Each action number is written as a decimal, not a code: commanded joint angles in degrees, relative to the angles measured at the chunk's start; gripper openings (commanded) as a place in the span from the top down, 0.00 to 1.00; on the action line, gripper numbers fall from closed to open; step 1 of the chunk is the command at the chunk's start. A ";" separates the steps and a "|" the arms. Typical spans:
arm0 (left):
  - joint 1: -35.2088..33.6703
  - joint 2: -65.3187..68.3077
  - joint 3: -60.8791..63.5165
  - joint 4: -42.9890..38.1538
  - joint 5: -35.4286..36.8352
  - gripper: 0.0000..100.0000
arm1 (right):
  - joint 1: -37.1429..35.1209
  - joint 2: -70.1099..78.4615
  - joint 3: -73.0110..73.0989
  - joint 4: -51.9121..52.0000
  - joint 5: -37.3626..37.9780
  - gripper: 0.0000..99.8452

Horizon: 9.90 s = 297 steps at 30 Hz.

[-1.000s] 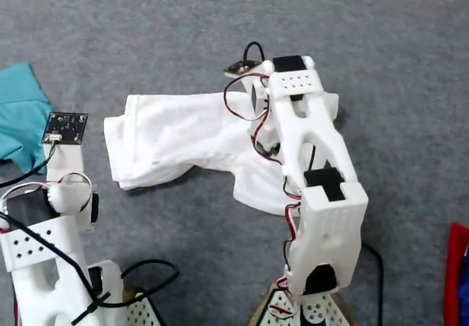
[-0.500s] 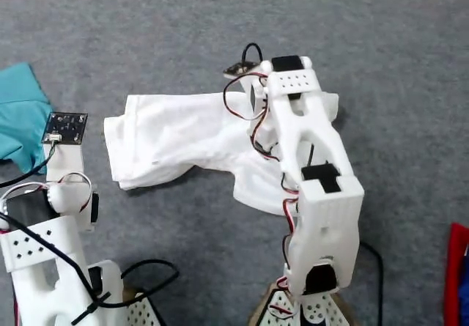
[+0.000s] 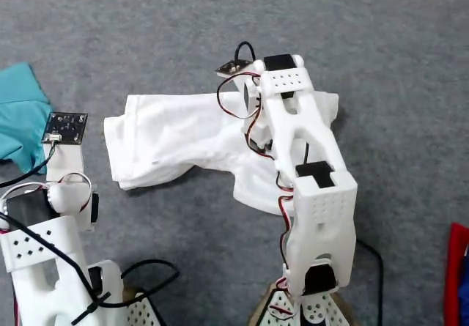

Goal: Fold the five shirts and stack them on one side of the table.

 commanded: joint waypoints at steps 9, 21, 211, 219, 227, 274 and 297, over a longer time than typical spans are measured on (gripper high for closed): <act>-0.35 -0.66 -0.18 -0.70 -0.44 0.98 | -0.22 -0.48 -2.42 0.62 -0.26 0.96; -0.79 -0.66 -0.18 -0.70 -0.44 0.98 | -0.75 -1.45 -2.42 7.38 -1.05 0.97; -3.78 -0.66 -0.18 1.85 -0.79 0.98 | -15.43 -22.20 29.14 -0.18 -2.64 0.95; -3.78 -0.66 -0.18 1.85 -0.79 0.98 | -15.08 -28.53 30.81 0.18 -2.37 0.94; -5.45 -0.66 -3.52 2.73 -0.62 0.98 | -14.99 -40.57 30.81 4.48 -1.05 0.94; -17.41 -15.43 1.32 2.64 2.46 0.98 | -0.22 -76.18 62.64 -8.44 39.56 0.74; -17.23 -2.24 -0.79 -8.00 2.20 0.98 | -4.35 -55.96 62.29 -15.65 44.04 0.74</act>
